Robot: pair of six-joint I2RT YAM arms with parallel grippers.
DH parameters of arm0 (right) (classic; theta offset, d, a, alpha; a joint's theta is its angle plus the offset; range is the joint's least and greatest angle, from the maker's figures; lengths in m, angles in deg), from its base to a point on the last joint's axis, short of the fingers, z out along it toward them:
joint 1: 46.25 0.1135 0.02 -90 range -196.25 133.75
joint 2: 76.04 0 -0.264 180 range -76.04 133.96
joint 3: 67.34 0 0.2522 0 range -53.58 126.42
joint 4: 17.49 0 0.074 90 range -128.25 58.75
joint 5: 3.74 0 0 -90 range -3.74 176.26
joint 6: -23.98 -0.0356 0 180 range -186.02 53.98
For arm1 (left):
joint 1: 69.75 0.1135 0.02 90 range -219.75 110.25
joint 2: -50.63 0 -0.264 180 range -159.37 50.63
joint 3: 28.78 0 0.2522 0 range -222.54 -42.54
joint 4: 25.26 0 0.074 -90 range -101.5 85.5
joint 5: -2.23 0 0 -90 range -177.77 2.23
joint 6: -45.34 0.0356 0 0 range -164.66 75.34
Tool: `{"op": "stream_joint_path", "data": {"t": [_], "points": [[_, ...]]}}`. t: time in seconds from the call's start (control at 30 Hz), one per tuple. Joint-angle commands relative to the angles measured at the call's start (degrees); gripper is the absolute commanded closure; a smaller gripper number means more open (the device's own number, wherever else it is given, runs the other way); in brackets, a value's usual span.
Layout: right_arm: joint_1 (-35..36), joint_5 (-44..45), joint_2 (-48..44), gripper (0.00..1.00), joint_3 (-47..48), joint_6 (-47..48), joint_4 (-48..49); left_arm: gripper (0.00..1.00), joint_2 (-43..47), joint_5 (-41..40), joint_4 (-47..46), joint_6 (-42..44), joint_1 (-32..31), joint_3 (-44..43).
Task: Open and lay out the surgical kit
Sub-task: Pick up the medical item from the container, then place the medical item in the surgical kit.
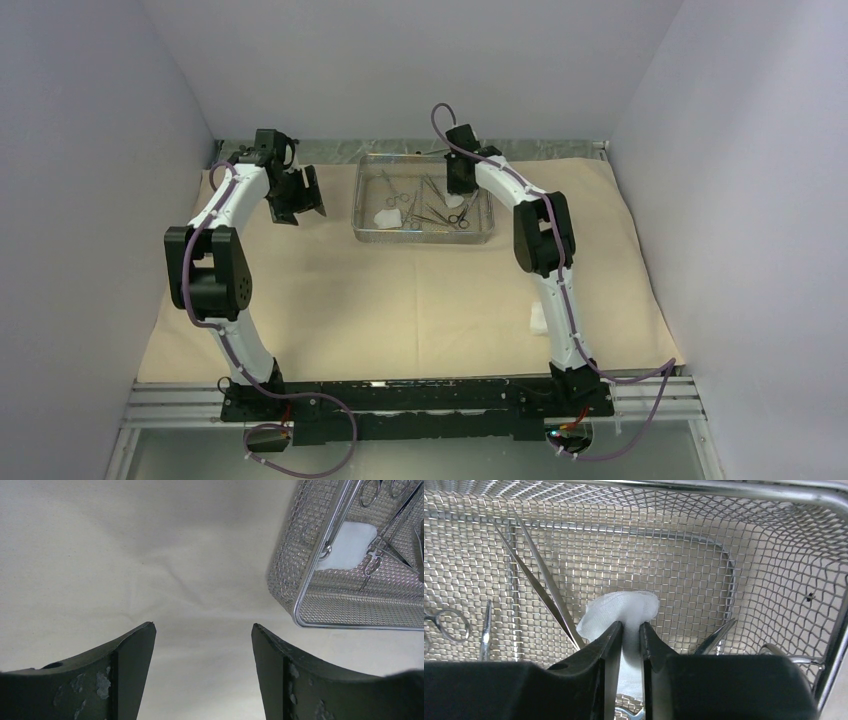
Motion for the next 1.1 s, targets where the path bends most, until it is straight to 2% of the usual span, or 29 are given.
{"op": "stream_joint_path", "data": {"t": [0.0,0.2,0.37,0.53,0.7,0.77,0.93,1.07], "points": [[-0.54,-1.17,-0.07,0.81,1.72,-1.3,-0.74,0.24,0.95,0.62,-0.29,0.11,-0.13,-1.02],[-0.57,-0.1,-3.65,0.89,3.25,-0.05,0.28,0.24,1.55,0.54,-0.34,0.49,-0.12,-1.09],[-0.55,1.53,-8.72,0.9,5.04,-0.1,-2.24,0.24,2.06,0.87,-0.64,0.61,-0.17,-1.02],[-0.62,1.9,-17.39,0.92,-0.79,-2.11,-5.3,0.24,2.85,1.87,-1.59,0.48,-0.16,-0.27],[-0.72,1.66,-28.04,0.95,-12.44,-6.97,-11.58,0.24,4.06,3.1,-2.52,0.49,-0.16,1.27],[-0.62,1.1,-33.89,0.96,-20.5,-9.55,-13.47,0.24,4.59,3.64,-3.08,0.5,-0.17,2.25],[0.02,-0.73,-52.26,0.96,-46.22,-15.78,-9.53,0.24,4.87,4.81,-4.37,0.88,-0.13,4.73],[0.76,1.28,-60.93,0.96,-57.18,-21.49,-13.2,0.24,4.92,5.28,-5.08,0.91,-0.16,6.53]]}}
